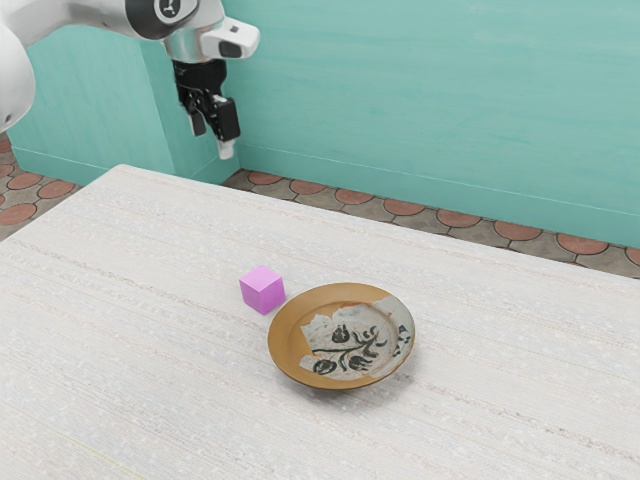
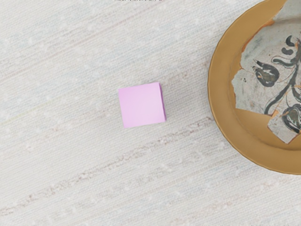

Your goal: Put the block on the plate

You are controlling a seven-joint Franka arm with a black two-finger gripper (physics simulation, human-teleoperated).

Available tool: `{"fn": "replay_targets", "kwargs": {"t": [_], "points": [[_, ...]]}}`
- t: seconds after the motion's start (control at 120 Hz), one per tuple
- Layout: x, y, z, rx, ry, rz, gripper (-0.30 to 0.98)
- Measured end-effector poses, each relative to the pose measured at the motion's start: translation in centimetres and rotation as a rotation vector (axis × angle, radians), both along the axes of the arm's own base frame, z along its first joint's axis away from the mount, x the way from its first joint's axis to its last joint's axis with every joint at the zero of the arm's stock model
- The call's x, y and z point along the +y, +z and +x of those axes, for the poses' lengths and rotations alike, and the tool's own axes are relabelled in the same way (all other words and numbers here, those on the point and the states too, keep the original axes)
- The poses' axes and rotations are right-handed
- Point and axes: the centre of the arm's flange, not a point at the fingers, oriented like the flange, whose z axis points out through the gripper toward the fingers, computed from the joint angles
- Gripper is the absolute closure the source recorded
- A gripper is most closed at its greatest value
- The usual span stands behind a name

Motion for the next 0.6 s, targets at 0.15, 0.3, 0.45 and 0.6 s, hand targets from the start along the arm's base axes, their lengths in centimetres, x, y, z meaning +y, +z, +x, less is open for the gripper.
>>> {"fn": "replay_targets", "kwargs": {"t": [0.15, 0.3, 0.45, 0.6], "points": [[1.5, -7.2, 2.9, 0.101, -0.038, 0.007, 0.00], [2.6, -13.7, 5.2, 0.167, -0.072, 0.007, 0.00], [1.9, -19.7, 6.0, 0.209, -0.123, -0.008, 0.00], [0.3, -26.2, 4.9, 0.238, -0.143, -0.109, 0.00]]}}
